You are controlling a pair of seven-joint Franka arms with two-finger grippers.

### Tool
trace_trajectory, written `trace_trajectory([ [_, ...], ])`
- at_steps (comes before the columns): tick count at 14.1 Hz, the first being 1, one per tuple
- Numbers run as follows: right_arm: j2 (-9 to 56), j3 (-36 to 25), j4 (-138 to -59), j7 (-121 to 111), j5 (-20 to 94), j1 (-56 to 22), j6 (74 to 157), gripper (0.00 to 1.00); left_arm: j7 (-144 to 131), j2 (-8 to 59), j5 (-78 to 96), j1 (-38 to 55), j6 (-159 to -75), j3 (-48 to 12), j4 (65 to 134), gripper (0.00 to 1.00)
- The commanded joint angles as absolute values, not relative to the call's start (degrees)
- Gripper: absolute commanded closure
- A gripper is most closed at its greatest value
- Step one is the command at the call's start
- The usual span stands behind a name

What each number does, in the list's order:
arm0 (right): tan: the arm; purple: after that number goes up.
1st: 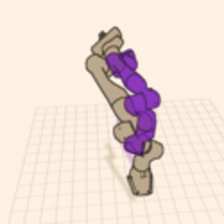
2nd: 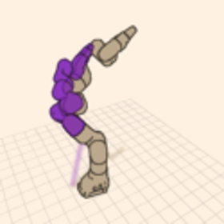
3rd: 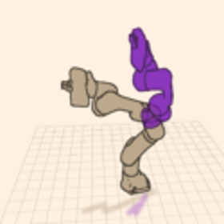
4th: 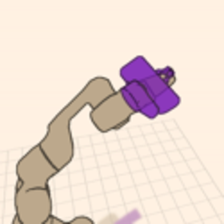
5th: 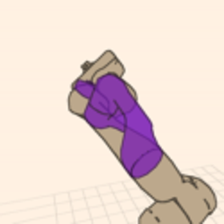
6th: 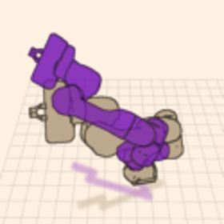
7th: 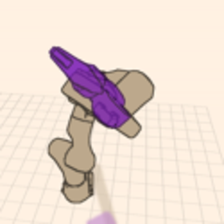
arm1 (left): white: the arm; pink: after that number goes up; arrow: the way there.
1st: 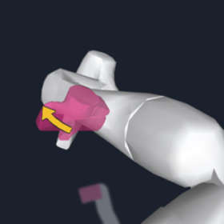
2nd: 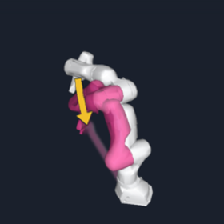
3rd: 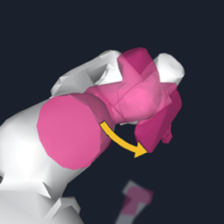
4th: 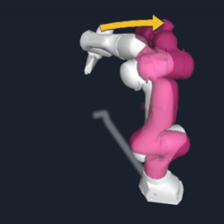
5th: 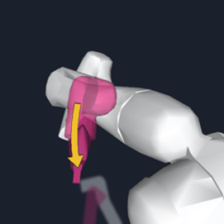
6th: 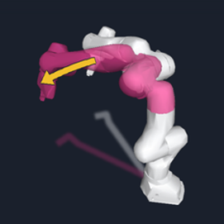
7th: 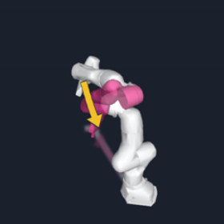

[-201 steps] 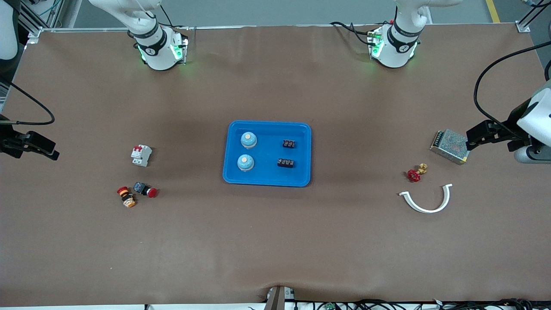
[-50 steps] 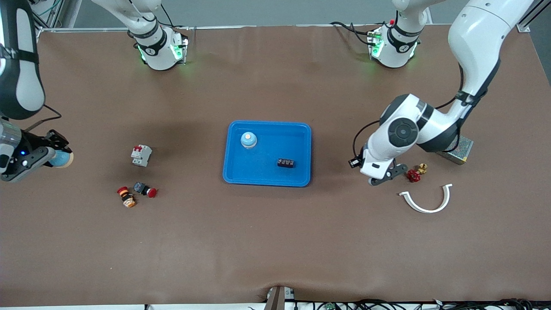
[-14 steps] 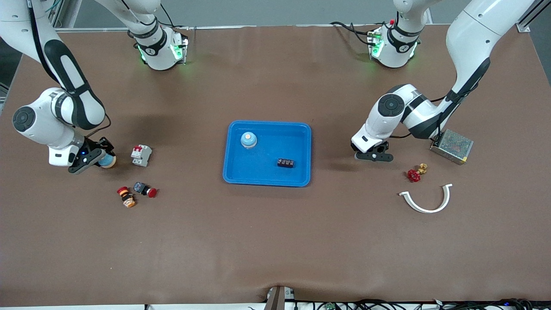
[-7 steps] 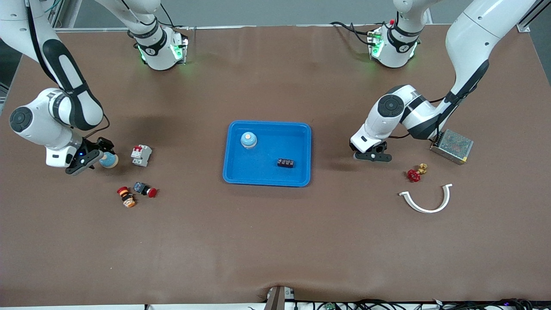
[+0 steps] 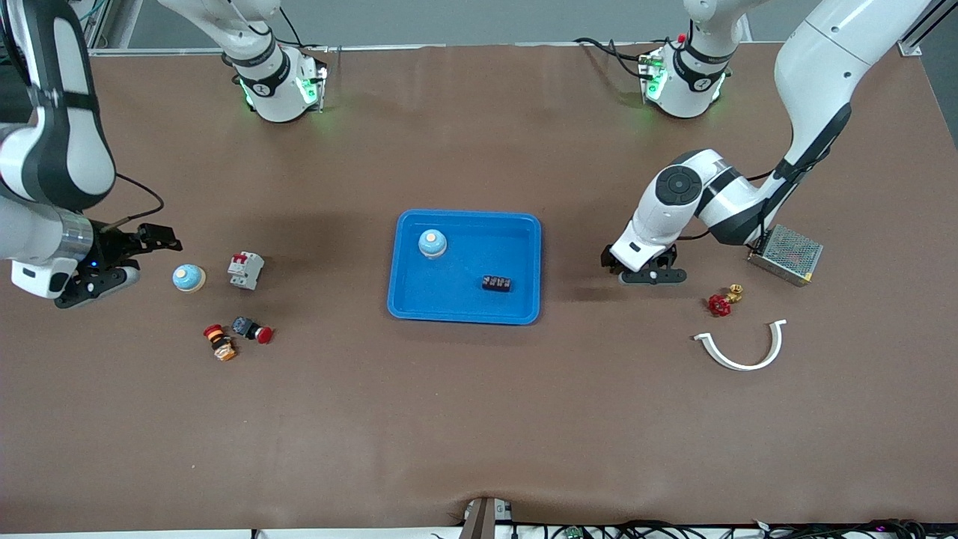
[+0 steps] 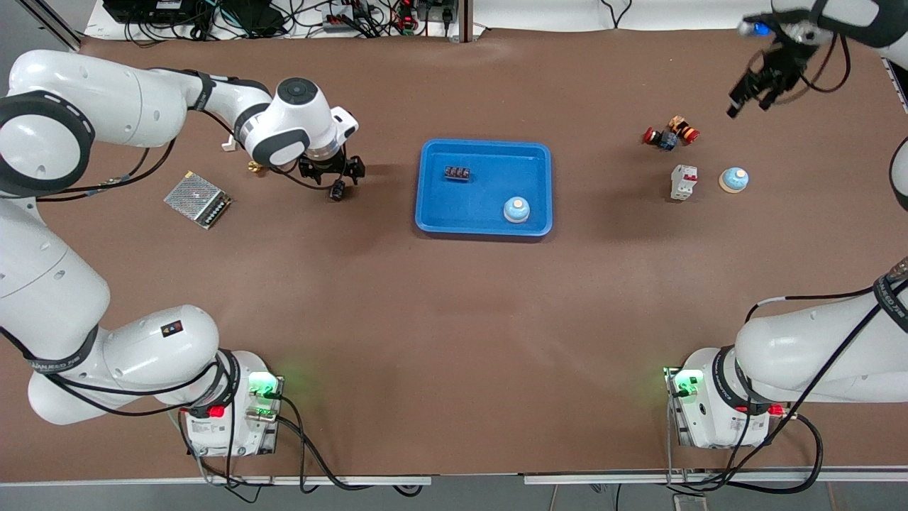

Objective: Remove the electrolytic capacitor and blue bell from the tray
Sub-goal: 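Set the bell down with the right gripper while the left gripper sets the capacitor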

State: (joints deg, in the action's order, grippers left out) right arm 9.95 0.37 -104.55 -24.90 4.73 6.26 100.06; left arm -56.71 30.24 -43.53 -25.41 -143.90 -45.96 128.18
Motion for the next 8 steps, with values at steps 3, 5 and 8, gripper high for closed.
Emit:
trace_trajectory([
  [3, 10.37, -0.09, -100.47, -3.57, 10.2, -4.27, 97.73, 0.0, -63.96, 30.41, -31.93, -21.11, -136.78, -46.76, 119.9, 0.0],
  [5, 10.46, -0.17, -99.41, 6.64, 10.2, -9.55, 98.96, 0.0, -70.97, 30.58, -28.14, -19.43, -135.53, -46.67, 116.82, 0.0],
  [8, 11.16, -0.09, -99.58, 17.99, 10.2, -16.15, 104.57, 0.0, -85.73, 32.16, -25.84, -16.36, -135.53, -46.67, 113.31, 0.0],
])
